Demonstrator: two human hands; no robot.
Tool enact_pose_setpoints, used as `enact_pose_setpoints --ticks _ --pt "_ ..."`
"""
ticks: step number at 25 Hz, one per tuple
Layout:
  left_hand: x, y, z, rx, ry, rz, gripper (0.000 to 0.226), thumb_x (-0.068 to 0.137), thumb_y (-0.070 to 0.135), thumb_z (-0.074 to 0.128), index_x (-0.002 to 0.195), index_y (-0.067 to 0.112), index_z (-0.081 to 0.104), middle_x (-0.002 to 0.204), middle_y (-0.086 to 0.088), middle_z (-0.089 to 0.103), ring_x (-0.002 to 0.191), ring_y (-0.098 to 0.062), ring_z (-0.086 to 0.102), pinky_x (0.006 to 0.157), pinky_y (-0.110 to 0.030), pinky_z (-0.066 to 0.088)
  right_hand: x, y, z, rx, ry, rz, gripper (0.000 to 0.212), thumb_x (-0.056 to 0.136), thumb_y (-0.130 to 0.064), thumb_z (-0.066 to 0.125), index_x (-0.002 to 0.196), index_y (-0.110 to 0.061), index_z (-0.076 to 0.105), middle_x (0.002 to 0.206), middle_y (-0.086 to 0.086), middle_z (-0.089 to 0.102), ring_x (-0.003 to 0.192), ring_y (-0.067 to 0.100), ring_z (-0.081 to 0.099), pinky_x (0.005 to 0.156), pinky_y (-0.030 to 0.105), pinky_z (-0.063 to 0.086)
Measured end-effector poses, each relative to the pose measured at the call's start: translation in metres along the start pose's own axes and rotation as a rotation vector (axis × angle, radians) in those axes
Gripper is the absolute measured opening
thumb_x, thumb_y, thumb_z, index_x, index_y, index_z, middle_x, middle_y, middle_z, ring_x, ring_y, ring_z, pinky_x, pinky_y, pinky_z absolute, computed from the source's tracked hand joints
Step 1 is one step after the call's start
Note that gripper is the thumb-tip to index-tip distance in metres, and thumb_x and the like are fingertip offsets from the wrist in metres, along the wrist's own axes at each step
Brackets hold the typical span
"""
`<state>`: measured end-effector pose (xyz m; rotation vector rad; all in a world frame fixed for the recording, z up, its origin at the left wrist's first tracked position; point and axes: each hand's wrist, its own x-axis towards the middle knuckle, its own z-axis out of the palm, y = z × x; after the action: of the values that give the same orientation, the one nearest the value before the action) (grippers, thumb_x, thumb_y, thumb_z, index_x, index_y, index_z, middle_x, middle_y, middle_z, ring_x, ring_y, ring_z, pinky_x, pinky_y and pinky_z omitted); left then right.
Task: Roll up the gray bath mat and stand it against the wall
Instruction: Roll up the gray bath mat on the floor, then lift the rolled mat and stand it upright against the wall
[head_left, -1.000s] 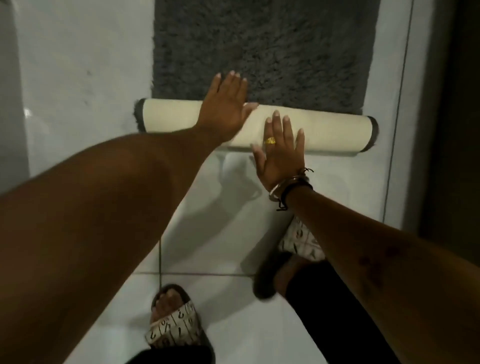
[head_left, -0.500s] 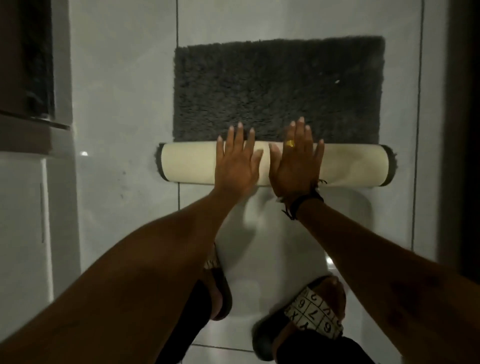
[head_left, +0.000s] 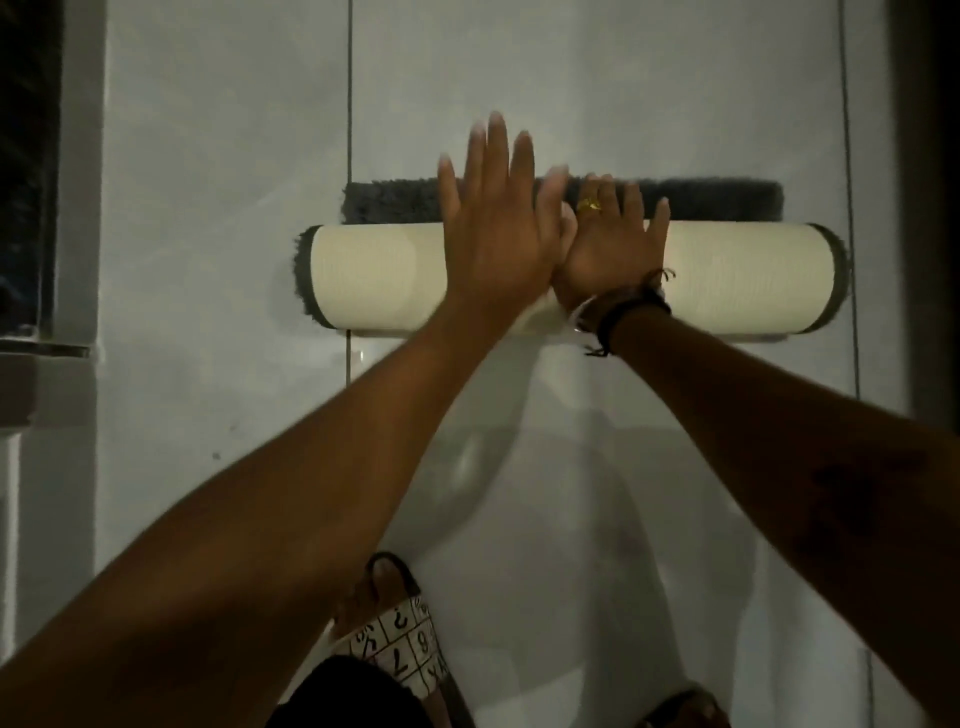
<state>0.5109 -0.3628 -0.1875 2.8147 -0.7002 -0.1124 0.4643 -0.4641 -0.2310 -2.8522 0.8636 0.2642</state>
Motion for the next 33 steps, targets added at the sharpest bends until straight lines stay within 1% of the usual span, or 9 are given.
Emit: enact_pose_setpoints --ticks 7,12,14,19,21,22,23,27,33 --pt "0.025 -0.028 0.016 -0.013 -0.253 0.009 0.064 0.104 0.050 0.023 0.155 0.012 0.028 0.165 -0.016 0.022 0.154 -0.034 0.015 0.123 -0.056 0.005 0.073 -0.009 -0.046 -0.034 -0.244 -0.019 0.061 0.100 -0.048 0.011 0.149 -0.014 0.022 0.159 0.007 0.023 0.147 0.027 0.012 0.120 0.053 0.005" --pt "0.063 -0.032 -0.012 -0.072 -0.544 0.064 0.051 0.107 0.033 0.027 0.152 0.010 0.032 0.164 -0.015 0.025 0.154 -0.032 0.016 0.124 -0.050 0.010 0.034 -0.014 -0.075 0.082 -0.327 -0.331 0.051 0.102 -0.034 0.031 0.145 -0.007 0.031 0.153 0.015 0.034 0.140 0.031 0.030 0.114 0.045 0.026" --pt "0.046 -0.040 -0.012 -0.098 -0.466 0.008 0.045 0.105 0.022 0.035 0.147 0.007 0.040 0.161 -0.016 0.032 0.152 -0.031 0.021 0.125 -0.047 0.015 0.022 -0.010 -0.060 0.081 -0.477 -0.358 0.052 0.102 -0.036 0.032 0.146 -0.008 0.029 0.155 0.013 0.032 0.141 0.032 0.028 0.113 0.043 0.027" --pt "0.047 -0.042 -0.008 -0.557 0.517 -0.860 0.051 0.089 0.028 0.066 0.131 0.002 0.055 0.138 -0.022 0.054 0.129 -0.035 0.048 0.112 -0.048 0.037 0.143 -0.043 -0.051 0.136 -0.667 -0.306 0.096 0.070 -0.086 0.044 0.140 -0.020 0.037 0.141 0.003 0.052 0.124 0.027 0.050 0.106 0.041 0.039" --pt "0.011 -0.012 -0.012 -1.240 0.310 -1.432 0.069 0.085 0.048 0.071 0.138 0.011 0.048 0.138 -0.018 0.051 0.122 -0.030 0.050 0.105 -0.049 0.045 0.168 -0.042 -0.068 0.192 -0.757 -0.261 0.111 0.041 -0.099 0.051 0.128 -0.029 0.049 0.126 -0.010 0.058 0.108 0.018 0.055 0.096 0.035 0.040" --pt "0.005 0.007 -0.008 -1.638 0.026 -1.491 0.072 0.084 0.052 0.070 0.141 0.016 0.045 0.139 -0.015 0.049 0.124 -0.028 0.050 0.105 -0.050 0.044 0.185 -0.036 -0.079 0.153 -0.784 -0.238 0.111 0.036 -0.099 0.052 0.122 -0.029 0.056 0.125 -0.009 0.060 0.107 0.016 0.055 0.096 0.035 0.041" --pt "0.006 0.018 -0.006 -1.879 -0.140 -1.380 0.074 0.080 0.054 0.070 0.141 0.020 0.045 0.138 -0.013 0.051 0.126 -0.026 0.051 0.105 -0.049 0.043 0.198 -0.036 -0.081 0.133 -0.863 -0.225 0.108 0.033 -0.098 0.054 0.115 -0.028 0.062 0.123 -0.007 0.064 0.107 0.017 0.058 0.093 0.038 0.047" --pt "0.065 0.020 0.022 -2.039 0.004 -1.177 0.069 0.078 0.040 0.076 0.141 0.023 0.052 0.139 -0.004 0.061 0.127 -0.022 0.057 0.108 -0.046 0.046 0.223 -0.037 -0.077 0.385 -1.197 -0.016 0.070 0.041 -0.069 0.081 0.093 -0.021 0.075 0.092 0.002 0.079 0.080 0.019 0.075 0.047 0.031 0.058" --pt "0.070 -0.014 -0.072 -1.806 -0.017 -1.052 0.072 0.064 0.035 0.083 0.132 0.029 0.061 0.128 0.002 0.071 0.118 -0.021 0.065 0.086 -0.041 0.060 0.187 -0.071 -0.154 0.574 -1.182 -0.285 0.070 0.058 -0.062 0.074 0.116 -0.024 0.064 0.113 0.003 0.071 0.101 0.022 0.069 0.090 0.039 0.055"
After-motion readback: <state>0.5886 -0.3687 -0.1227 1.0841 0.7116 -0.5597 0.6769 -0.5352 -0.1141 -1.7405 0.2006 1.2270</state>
